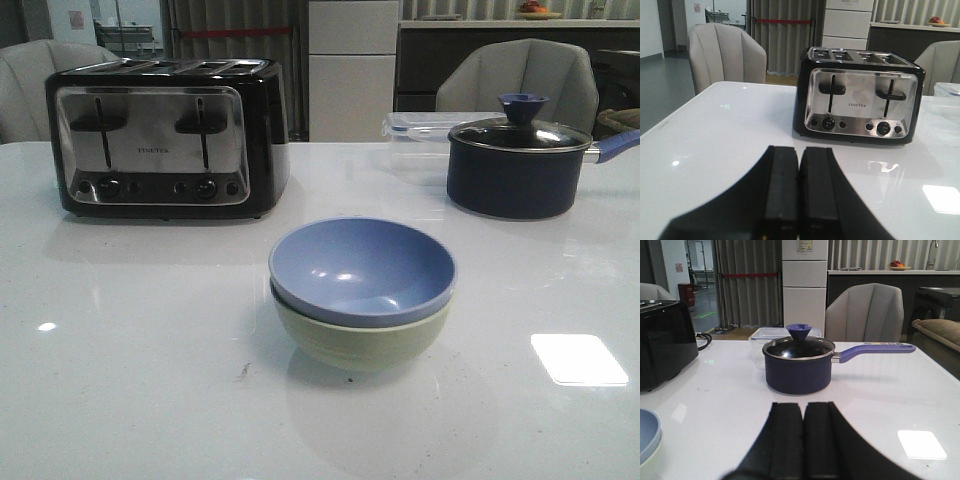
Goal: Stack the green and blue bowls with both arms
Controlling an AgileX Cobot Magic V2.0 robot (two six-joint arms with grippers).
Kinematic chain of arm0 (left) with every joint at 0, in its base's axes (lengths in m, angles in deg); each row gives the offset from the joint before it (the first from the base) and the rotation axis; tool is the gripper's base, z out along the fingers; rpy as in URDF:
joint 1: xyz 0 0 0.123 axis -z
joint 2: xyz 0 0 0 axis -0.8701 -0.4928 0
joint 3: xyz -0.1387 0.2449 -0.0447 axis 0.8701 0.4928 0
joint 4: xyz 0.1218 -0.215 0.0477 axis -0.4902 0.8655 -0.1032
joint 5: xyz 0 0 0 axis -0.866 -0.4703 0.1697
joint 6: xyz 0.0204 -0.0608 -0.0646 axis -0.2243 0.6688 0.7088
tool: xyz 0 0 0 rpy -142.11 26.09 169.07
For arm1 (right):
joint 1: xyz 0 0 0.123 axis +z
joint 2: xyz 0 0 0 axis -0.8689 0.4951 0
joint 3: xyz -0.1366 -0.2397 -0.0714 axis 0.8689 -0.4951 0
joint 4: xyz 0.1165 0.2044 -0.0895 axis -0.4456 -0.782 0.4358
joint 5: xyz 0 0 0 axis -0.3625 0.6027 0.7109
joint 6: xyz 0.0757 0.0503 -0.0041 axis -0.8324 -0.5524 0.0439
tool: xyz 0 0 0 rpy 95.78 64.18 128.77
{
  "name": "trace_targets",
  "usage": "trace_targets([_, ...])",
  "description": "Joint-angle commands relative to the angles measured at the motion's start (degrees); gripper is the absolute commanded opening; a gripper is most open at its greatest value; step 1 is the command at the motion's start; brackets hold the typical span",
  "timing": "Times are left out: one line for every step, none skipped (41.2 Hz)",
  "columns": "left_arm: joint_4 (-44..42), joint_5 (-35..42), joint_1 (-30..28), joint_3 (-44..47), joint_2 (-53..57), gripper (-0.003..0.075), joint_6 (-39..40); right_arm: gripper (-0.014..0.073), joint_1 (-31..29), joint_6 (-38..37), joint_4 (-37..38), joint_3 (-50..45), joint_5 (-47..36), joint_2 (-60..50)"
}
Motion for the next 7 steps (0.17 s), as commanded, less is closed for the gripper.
trace_targets([0.4,5.5,0.4,0.3,1.1,0.0093,0.4,0.0057,0.0,0.0,0.6,0.1,-5.7,-1.1])
trace_targets([0.4,5.5,0.4,0.3,1.1,0.0093,0.4,0.0057,0.0,0.0,0.6,0.1,-5.7,-1.1])
trace_targets([0.4,5.5,0.4,0.3,1.1,0.0093,0.4,0.0057,0.0,0.0,0.6,0.1,-5.7,-1.1])
trace_targets([0.4,5.5,0.4,0.3,1.1,0.0093,0.4,0.0057,0.0,0.0,0.6,0.1,-5.7,-1.1])
trace_targets([0.4,5.5,0.4,0.3,1.1,0.0093,0.4,0.0057,0.0,0.0,0.6,0.1,-5.7,-1.1])
trace_targets([0.4,5.5,0.4,0.3,1.1,0.0093,0.4,0.0057,0.0,0.0,0.6,0.1,-5.7,-1.1])
trace_targets([0.4,5.5,0.4,0.3,1.1,0.0093,0.4,0.0057,0.0,0.0,0.6,0.1,-5.7,-1.1])
